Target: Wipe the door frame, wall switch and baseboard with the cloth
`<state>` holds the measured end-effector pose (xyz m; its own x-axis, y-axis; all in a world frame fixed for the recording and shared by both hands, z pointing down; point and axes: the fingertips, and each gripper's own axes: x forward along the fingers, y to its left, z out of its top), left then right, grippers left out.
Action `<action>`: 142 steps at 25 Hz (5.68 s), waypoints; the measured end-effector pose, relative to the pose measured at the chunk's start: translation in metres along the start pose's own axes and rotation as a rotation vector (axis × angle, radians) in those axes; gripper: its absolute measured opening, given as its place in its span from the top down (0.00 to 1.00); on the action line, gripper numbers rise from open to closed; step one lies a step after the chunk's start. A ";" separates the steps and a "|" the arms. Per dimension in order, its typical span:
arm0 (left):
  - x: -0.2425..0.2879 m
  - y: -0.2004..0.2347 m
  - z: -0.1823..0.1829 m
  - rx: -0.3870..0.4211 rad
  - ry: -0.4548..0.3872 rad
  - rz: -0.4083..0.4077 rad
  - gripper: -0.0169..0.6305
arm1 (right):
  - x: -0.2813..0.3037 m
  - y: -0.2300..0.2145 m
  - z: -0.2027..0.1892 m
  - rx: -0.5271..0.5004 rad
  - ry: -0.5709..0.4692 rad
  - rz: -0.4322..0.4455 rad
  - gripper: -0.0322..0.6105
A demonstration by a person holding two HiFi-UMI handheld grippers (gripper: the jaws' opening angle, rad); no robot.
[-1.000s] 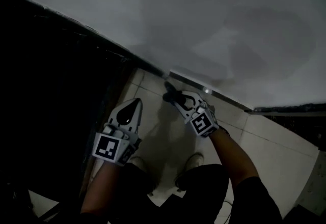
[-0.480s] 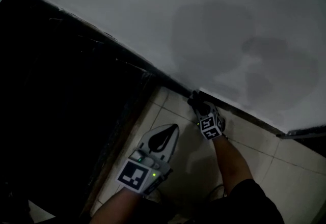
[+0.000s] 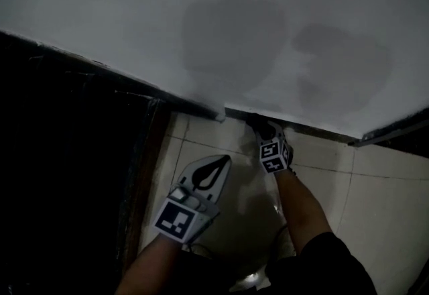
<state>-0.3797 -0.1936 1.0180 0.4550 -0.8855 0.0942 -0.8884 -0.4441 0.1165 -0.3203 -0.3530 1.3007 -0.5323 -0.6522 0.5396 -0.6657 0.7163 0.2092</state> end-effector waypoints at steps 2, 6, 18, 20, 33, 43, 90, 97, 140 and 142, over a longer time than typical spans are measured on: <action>0.008 -0.013 0.000 -0.003 -0.002 -0.032 0.97 | -0.013 -0.021 -0.011 0.035 0.013 -0.030 0.82; 0.018 -0.030 -0.009 0.051 0.026 -0.082 0.97 | -0.040 -0.058 -0.034 0.037 0.072 -0.096 0.82; 0.052 -0.056 0.009 -0.018 -0.002 -0.076 0.97 | -0.066 -0.098 -0.069 0.078 0.092 -0.107 0.82; 0.056 -0.063 0.010 -0.040 0.002 -0.080 0.97 | -0.072 -0.105 -0.075 0.072 0.089 -0.102 0.82; 0.086 -0.112 -0.004 0.061 0.065 -0.190 0.97 | -0.120 -0.180 -0.134 0.204 0.123 -0.221 0.82; 0.106 -0.128 -0.006 0.054 0.046 -0.226 0.97 | -0.142 -0.212 -0.162 0.255 0.134 -0.265 0.82; -0.010 -0.003 0.018 -0.232 0.017 0.094 0.97 | -0.009 0.112 0.043 -0.135 -0.168 0.375 0.82; -0.041 0.017 0.022 -0.144 0.036 0.107 0.97 | 0.040 0.103 0.053 -0.123 -0.118 0.221 0.82; 0.093 -0.103 0.005 0.009 0.043 -0.090 0.97 | -0.088 -0.134 -0.100 0.166 0.036 -0.114 0.82; 0.097 -0.108 -0.001 0.011 0.063 -0.099 0.97 | -0.096 -0.146 -0.110 0.173 0.045 -0.129 0.82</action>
<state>-0.2397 -0.2312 1.0160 0.5436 -0.8268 0.1447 -0.8391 -0.5312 0.1170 -0.1143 -0.3680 1.3074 -0.4158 -0.7214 0.5538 -0.8086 0.5719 0.1380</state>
